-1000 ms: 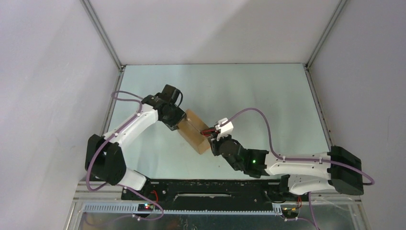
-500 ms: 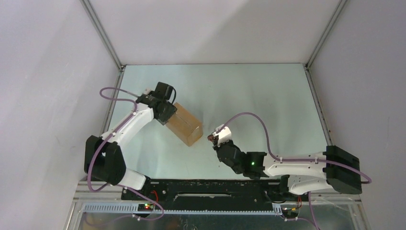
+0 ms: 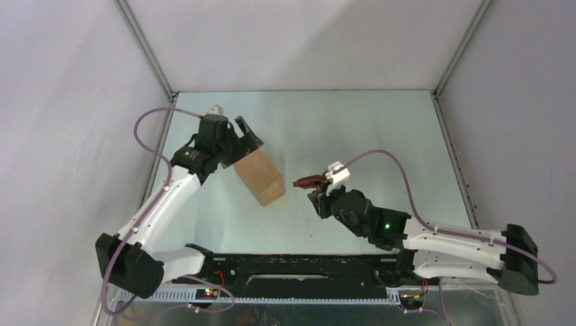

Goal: Unpack the express box

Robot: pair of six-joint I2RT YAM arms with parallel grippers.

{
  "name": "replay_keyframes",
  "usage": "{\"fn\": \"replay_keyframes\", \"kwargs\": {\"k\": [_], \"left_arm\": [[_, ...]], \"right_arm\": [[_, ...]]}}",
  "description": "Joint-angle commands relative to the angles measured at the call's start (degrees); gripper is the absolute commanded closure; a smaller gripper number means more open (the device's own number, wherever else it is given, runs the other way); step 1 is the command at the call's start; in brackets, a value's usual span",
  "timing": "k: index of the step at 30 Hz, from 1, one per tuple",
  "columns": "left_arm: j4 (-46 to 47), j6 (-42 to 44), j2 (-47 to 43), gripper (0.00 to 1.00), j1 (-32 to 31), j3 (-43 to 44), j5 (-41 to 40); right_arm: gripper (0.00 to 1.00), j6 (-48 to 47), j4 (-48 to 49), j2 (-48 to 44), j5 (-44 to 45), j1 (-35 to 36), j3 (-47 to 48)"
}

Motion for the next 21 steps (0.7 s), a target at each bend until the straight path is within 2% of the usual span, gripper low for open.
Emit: {"fn": "replay_keyframes", "kwargs": {"k": [1, 5, 7, 9, 13, 21], "left_arm": [[11.2, 12.2, -2.7, 0.06, -0.6, -1.9, 23.0], [16.1, 18.7, -4.0, 0.10, -2.9, -4.1, 35.0], [22.0, 18.2, -5.1, 0.10, -3.8, -6.4, 42.3], [24.9, 18.6, -5.9, 0.10, -5.3, -7.3, 46.0], [29.9, 18.3, -7.1, 0.11, -6.1, -8.8, 52.4], [39.8, 14.9, -9.8, 0.13, -6.5, -13.3, 59.7]], "right_arm": [[1.00, 0.4, 0.0, -5.9, -14.7, -4.0, 2.0], [1.00, 3.8, 0.2, -11.0, -28.2, -9.9, 3.2], [1.00, 5.3, -0.6, -12.5, -33.5, -11.9, 4.1], [1.00, 6.5, -0.9, -13.8, -37.5, -13.5, 4.9], [1.00, 8.6, -1.6, -14.5, -42.6, -15.9, 5.9], [1.00, 10.8, -1.4, -15.2, -45.6, -18.3, 6.0]]}}
